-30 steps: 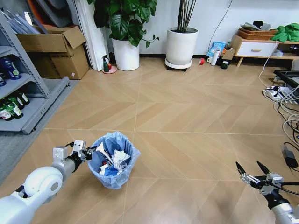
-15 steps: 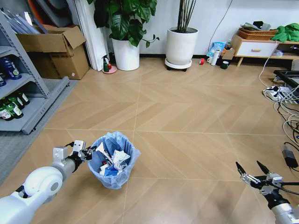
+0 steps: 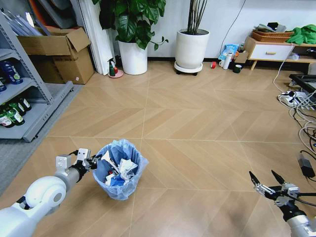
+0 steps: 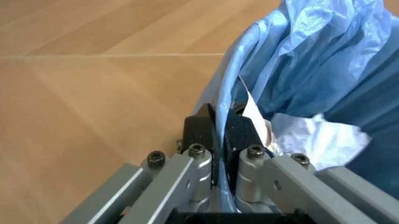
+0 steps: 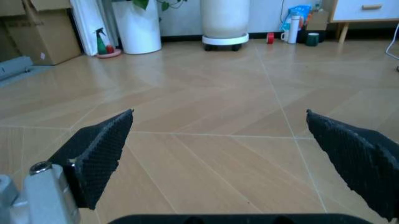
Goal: Pick up the trash bin and place the garbage on the floor into it.
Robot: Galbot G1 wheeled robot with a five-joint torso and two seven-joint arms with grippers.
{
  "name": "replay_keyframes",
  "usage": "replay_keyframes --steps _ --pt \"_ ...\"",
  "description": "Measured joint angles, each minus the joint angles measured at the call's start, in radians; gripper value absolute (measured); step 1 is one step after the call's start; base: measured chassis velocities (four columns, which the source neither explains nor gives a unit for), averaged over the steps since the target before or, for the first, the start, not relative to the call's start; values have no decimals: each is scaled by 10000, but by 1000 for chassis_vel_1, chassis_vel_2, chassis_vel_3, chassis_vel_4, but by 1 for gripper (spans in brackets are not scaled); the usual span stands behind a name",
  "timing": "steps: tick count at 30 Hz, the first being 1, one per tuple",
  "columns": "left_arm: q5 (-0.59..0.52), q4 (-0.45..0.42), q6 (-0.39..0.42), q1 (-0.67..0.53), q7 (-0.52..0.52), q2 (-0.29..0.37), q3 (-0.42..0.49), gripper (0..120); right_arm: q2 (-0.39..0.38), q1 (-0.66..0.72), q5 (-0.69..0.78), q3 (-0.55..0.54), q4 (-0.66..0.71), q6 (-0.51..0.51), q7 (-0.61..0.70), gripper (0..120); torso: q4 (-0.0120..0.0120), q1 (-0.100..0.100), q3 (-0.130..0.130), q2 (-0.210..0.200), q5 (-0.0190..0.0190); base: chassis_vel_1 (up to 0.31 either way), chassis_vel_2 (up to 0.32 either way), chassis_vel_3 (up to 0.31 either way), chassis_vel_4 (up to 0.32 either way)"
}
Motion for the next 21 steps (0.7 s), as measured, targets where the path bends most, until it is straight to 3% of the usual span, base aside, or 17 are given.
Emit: replay_keyframes --steps 6,9,12,13,15,16,17,21 --pt "226 1488 -286 -599 -269 -463 227 1 -1 -6 0 0 0 0 0 100 3 1 1 0 -5 0 0 0 0" --pt "274 1975 -396 -803 -309 -629 307 10 -1 -2 0 -1 -2 -1 1 100 1 1 -1 1 17 0 0 0 0" --pt "360 2790 -558 -1119 -392 -922 457 22 -1 0 0 0 -1 0 1 100 1 1 0 2 -8 0 0 0 0" --pt "420 3259 -684 -1327 -453 -1083 525 28 -1 0 0 0 -1 -1 1 100 2 1 -1 2 5 0 0 0 0" --pt "436 3429 -721 -1405 -475 -1138 547 30 -1 1 0 -1 0 0 0 100 0 0 -2 3 19 0 0 0 0" --pt "439 3724 -855 -1545 -514 -1245 560 36 0 -4 0 -2 -2 -1 1 100 3 0 -1 2 21 0 0 0 0" --pt "432 3823 -954 -1631 -505 -1291 559 43 -1 2 0 0 -1 -1 1 100 2 0 -1 2 -10 0 0 0 0" --pt "317 3358 -966 -1585 -563 -1066 401 57 -1 0 0 -1 -1 -1 0 100 -3 0 0 2 4 0 0 0 0"
